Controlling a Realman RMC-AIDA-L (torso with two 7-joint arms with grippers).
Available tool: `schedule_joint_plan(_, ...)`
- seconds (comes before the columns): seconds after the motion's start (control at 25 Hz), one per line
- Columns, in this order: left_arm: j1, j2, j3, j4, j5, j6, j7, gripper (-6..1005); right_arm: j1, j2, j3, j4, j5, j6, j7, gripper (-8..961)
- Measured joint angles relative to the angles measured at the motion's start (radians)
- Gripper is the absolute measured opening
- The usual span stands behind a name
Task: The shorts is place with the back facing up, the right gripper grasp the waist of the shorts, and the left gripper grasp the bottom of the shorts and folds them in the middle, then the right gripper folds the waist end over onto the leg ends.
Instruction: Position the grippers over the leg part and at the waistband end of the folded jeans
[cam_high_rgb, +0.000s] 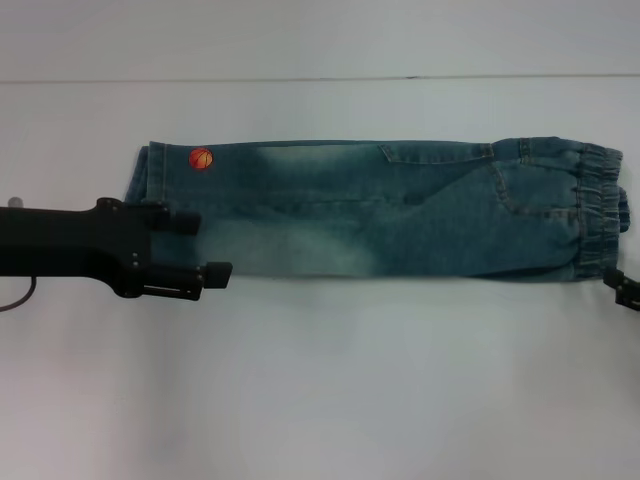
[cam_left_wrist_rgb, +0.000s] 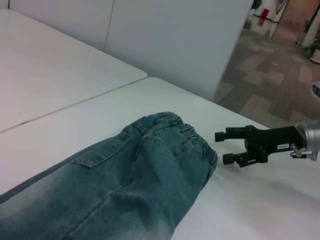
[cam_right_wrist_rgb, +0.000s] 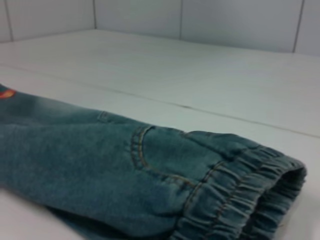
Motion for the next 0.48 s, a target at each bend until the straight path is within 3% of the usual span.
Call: schedule_joint_plan(0.48,-0.004,-0.003,0.003,0.000,0.001,-0.017,0.000,903,0.032,0.001,-0.002,0.013,-0.013,0.091,-0.004,911)
